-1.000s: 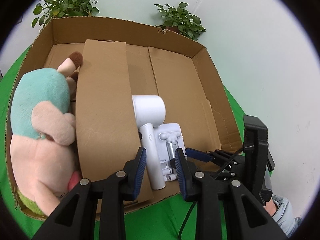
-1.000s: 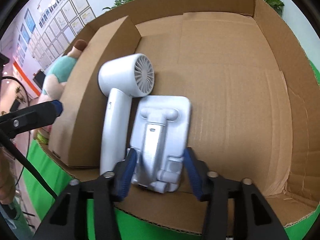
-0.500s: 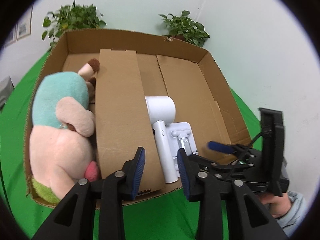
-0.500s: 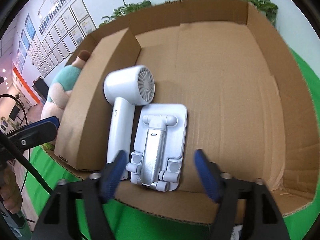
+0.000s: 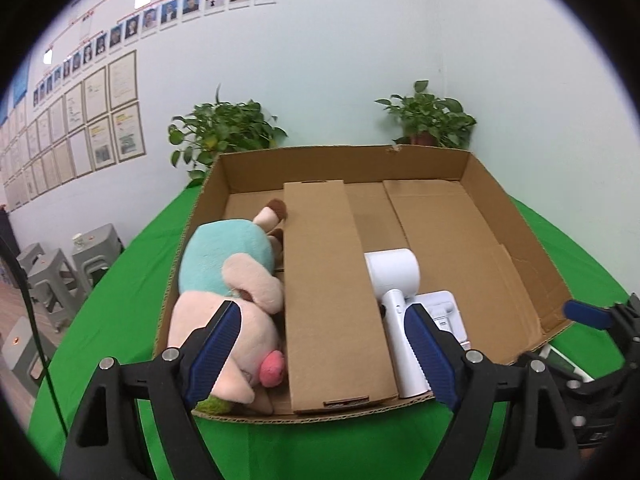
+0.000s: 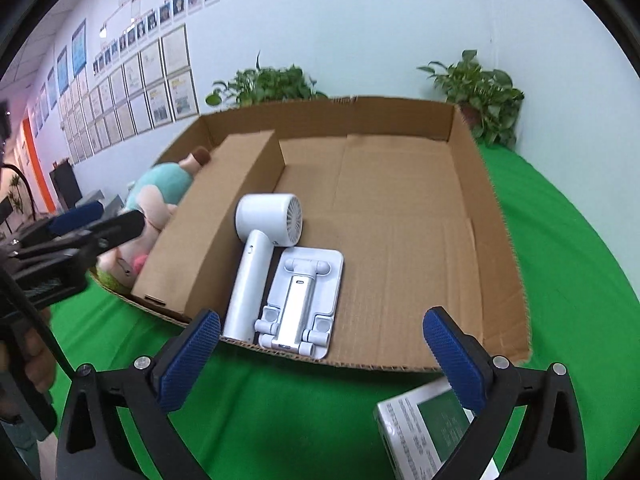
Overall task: Organize objects
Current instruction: 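Move the right gripper to the white medicine box and close on it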
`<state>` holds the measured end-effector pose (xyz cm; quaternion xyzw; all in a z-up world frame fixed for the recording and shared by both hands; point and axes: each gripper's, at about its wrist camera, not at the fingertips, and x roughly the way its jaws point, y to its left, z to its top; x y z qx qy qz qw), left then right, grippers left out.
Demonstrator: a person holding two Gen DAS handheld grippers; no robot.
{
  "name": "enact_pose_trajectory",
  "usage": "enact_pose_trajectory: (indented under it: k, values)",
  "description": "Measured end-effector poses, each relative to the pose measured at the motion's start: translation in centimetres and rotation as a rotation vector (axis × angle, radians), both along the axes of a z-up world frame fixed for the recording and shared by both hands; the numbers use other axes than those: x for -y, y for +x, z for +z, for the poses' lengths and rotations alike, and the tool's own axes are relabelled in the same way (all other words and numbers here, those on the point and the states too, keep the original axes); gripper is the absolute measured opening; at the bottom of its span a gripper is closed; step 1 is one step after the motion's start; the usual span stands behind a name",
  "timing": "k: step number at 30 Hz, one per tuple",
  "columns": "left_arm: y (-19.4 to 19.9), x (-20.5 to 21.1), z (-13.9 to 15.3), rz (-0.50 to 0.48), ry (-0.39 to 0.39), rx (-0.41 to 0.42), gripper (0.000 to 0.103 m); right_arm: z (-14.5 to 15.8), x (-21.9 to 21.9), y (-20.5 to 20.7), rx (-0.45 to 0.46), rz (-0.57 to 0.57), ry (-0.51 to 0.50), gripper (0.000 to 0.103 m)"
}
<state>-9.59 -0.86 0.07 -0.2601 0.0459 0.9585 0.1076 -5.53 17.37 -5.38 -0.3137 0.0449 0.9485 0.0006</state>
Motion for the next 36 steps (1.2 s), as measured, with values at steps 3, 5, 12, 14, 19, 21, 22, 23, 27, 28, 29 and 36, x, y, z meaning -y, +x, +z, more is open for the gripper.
enact_pose_trajectory:
  k: [3, 5, 12, 14, 19, 21, 22, 23, 27, 28, 29, 36]
  values:
    - [0.3, -0.1, -0.2, 0.021, -0.014, -0.004, 0.084, 0.1, -0.2, 0.9, 0.0, -0.001, -0.007, 0.103]
    - [0.4, 0.0, -0.4, 0.028, -0.017, 0.01, 0.084, -0.1, -0.5, 1.2, 0.003, 0.008, -0.018, 0.102]
    - [0.5, -0.2, -1.2, 0.005, -0.034, 0.033, 0.005, -1.2, -0.5, 1.9, 0.019, -0.009, 0.002, 0.018]
    - [0.3, -0.3, -1.5, 0.0, -0.027, 0.055, 0.004, -1.6, -0.3, 1.9, 0.024, -0.004, 0.013, 0.015]
    - [0.9, -0.5, -1.3, 0.049, -0.031, 0.013, 0.092, -1.1, 0.3, 2.6, -0.014, 0.03, 0.023, 0.048]
    - [1.4, -0.1, -1.0, 0.079, 0.003, -0.039, 0.101, -0.8, 0.5, 2.8, -0.039, 0.041, 0.02, 0.102]
    - [1.6, 0.1, -0.9, 0.089, 0.011, -0.049, 0.101, -0.7, 0.5, 3.0, -0.061, 0.045, 0.019, 0.103]
    - [1.5, 0.2, -0.9, 0.091, 0.015, -0.038, 0.101, -0.7, 0.6, 3.1, -0.067, 0.047, 0.024, 0.103]
    - [1.0, 0.5, -1.1, 0.103, 0.008, -0.017, 0.101, -0.7, 0.7, 3.0, -0.073, 0.061, 0.014, 0.103]
    - [1.1, 0.5, -1.1, 0.101, 0.005, -0.017, 0.101, -0.6, 0.7, 3.0, -0.076, 0.064, 0.007, 0.103]
    - [1.1, 0.5, -1.1, 0.102, 0.0, -0.016, 0.101, -0.7, 0.7, 3.0, -0.08, 0.065, 0.0, 0.103]
    - [1.2, 0.3, -1.3, 0.091, -0.021, -0.01, 0.101, -0.2, 0.6, 3.7, -0.108, 0.098, -0.015, 0.103]
